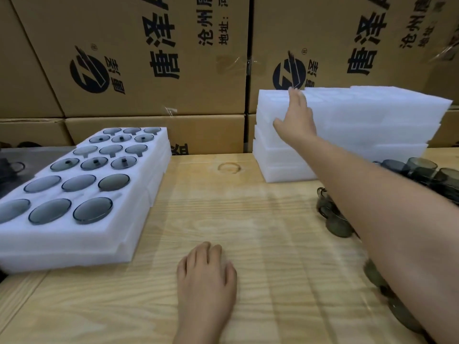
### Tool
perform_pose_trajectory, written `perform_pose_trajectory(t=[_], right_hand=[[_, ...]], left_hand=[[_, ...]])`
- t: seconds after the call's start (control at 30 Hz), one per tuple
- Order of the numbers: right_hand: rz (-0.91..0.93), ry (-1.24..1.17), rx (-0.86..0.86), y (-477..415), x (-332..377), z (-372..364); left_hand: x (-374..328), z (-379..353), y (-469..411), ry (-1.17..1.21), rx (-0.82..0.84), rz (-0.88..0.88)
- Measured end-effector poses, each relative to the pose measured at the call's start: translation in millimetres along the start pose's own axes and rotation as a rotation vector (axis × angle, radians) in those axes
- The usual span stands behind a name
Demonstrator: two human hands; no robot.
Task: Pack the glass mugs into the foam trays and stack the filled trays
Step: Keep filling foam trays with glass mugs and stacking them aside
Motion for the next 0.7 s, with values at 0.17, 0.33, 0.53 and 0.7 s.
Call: perform_pose_trajectory(t=[0.17, 0.33, 0.53, 0.7], right_hand=[[0.032, 0.199, 0.197, -26, -7, -16], [0.082, 0.222, 0.055, -22, 5, -12], [0.066, 0.068, -0.069, 28, 27, 28], [0.186, -0.189, 0.024, 137, 25, 63]], left_hand=[[-2, 4, -3, 0.024, -0.019, 0.017], [-1, 3, -3, 0.007, -0.008, 0.025], [2, -1, 0, 0.026, 0.023, 0.034], [10, -3, -5, 0.162, -0.020, 0.154]])
Point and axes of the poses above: each hand's wrist, its own y-axis away from the middle knuckle, its own z-axis out of the back of the hand, x = y × z, the point moved 4 cm from there along -y, towards the middle knuckle, and after that the axes turned 11 degrees about -x, right-handed, at the moved point
